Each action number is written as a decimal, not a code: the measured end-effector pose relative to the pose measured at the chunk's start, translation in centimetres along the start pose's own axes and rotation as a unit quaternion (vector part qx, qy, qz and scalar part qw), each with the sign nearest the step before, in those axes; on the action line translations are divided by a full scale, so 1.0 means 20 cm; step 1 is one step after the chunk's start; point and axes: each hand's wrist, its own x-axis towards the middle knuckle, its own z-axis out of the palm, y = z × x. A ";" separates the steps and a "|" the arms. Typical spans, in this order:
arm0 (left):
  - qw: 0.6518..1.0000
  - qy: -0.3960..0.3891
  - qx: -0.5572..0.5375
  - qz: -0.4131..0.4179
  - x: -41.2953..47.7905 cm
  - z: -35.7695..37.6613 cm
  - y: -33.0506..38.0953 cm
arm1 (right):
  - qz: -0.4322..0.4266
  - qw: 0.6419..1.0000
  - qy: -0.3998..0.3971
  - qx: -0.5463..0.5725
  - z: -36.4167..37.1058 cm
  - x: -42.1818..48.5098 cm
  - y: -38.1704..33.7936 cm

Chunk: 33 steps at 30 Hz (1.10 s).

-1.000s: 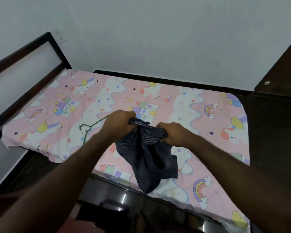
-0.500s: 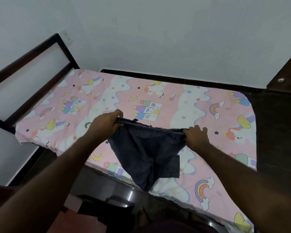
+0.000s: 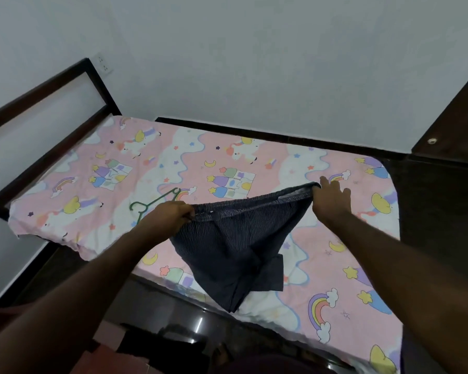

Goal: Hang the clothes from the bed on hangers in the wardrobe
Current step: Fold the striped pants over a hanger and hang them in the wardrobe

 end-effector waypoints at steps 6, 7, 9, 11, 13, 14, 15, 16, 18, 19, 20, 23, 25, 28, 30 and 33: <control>0.994 0.049 -0.065 -0.068 0.11 -0.34 -0.13 | -0.033 0.992 0.106 0.059 -0.56 0.22 0.01; 0.992 0.072 -0.073 -0.076 0.13 -0.44 -0.14 | -0.036 0.989 0.123 0.069 -0.68 0.27 0.02; 0.982 0.138 -0.100 -0.083 0.16 -0.72 -0.14 | -0.042 0.980 0.167 0.104 -0.96 0.36 0.07; 0.962 0.213 -0.148 -0.084 0.17 -1.03 -0.12 | -0.057 0.962 0.214 0.159 -1.29 0.42 0.12; 0.937 0.279 -0.197 -0.072 0.16 -1.34 -0.08 | -0.076 0.933 0.259 0.236 -1.64 0.43 0.17; 0.923 0.308 -0.220 -0.065 0.15 -1.45 -0.06 | -0.079 0.919 0.273 0.273 -1.77 0.42 0.19; 0.906 0.347 -0.238 -0.050 0.14 -1.62 -0.02 | -0.089 0.902 0.303 0.296 -1.97 0.40 0.22; 0.891 0.375 -0.253 -0.037 0.13 -1.73 0.00 | -0.101 0.889 0.322 0.310 -2.09 0.38 0.24; 0.859 0.430 -0.278 -0.010 0.11 -1.98 0.07 | -0.114 0.865 0.365 0.325 -2.37 0.34 0.30; 0.846 0.445 -0.293 -0.001 0.11 -2.08 0.10 | -0.120 0.857 0.376 0.331 -2.47 0.32 0.32; 0.834 0.456 -0.311 0.012 0.10 -2.19 0.13 | -0.130 0.851 0.389 0.329 -2.59 0.30 0.34; 0.822 0.452 -0.343 0.045 0.04 -2.42 0.20 | -0.178 0.820 0.412 0.355 -2.82 0.22 0.40; 0.833 0.434 -0.338 0.062 0.00 -2.51 0.24 | -0.198 0.805 0.383 0.408 -2.89 0.19 0.45; 0.860 0.407 -0.302 0.062 -0.05 -2.55 0.28 | -0.194 0.807 0.339 0.443 -2.94 0.20 0.52; 0.873 0.398 -0.279 0.048 -0.06 -2.56 0.27 | -0.189 0.814 0.308 0.456 -2.93 0.20 0.57; 0.863 0.397 -0.308 0.056 -0.08 -2.55 0.26 | -0.201 0.786 0.248 0.529 -2.89 0.21 0.60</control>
